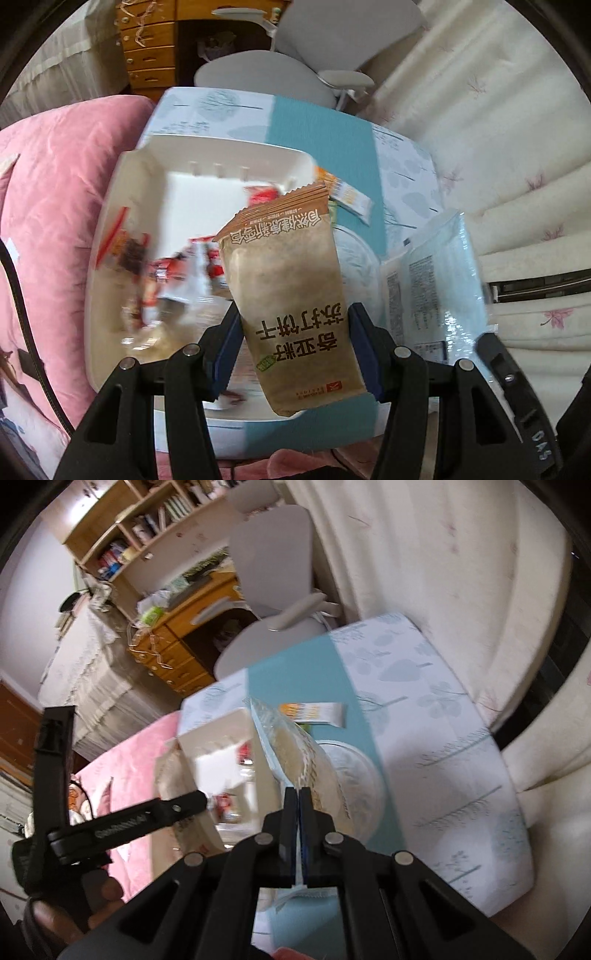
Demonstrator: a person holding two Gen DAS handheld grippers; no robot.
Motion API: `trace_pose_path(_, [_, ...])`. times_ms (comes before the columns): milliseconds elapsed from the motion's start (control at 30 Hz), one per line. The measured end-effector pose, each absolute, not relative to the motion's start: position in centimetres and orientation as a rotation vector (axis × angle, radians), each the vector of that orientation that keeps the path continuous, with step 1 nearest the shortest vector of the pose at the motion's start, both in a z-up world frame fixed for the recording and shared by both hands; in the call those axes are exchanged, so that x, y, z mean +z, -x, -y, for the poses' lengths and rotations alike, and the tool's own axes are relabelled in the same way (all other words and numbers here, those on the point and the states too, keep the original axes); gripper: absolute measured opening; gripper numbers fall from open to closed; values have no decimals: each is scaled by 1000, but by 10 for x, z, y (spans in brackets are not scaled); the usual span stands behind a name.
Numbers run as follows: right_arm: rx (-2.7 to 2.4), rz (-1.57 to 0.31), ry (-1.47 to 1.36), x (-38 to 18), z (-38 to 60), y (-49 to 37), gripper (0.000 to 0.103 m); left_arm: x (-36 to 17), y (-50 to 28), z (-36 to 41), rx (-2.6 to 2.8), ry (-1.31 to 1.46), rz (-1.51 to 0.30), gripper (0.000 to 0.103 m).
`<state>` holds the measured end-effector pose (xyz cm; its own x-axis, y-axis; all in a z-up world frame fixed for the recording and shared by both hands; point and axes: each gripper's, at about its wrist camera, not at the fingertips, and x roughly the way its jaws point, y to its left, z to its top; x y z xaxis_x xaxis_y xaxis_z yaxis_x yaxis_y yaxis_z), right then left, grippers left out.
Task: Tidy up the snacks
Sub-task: 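Carry both bags over the white tray and release them inside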
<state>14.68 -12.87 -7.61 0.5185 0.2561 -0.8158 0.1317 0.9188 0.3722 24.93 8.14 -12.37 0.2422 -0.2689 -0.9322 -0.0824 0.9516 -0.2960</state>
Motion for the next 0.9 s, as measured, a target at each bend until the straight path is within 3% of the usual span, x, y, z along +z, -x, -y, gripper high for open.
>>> trace_pose_path(600, [342,-1010,-460,-89,9,-169,2,-141,-232,-200,-42,285,-1291,56])
trace_pose_path(667, [352,-1032,-510,-100,7,-174,6,-142,-230,-204,-53,272,-1297,60])
trace_pose_path(700, [354,-1048,-528,-105,6,-175,6,-142,-230,-205,-56,267,-1300,71])
trace_pose_path(733, [347,-1071,-537,-110,6,-177,7,-143,-229,-205,-61,262,-1303,76])
trace_pose_path(900, [287,-1133,-509,-125,10,-173,31,-146,-224,-201,-104,227,-1326,78])
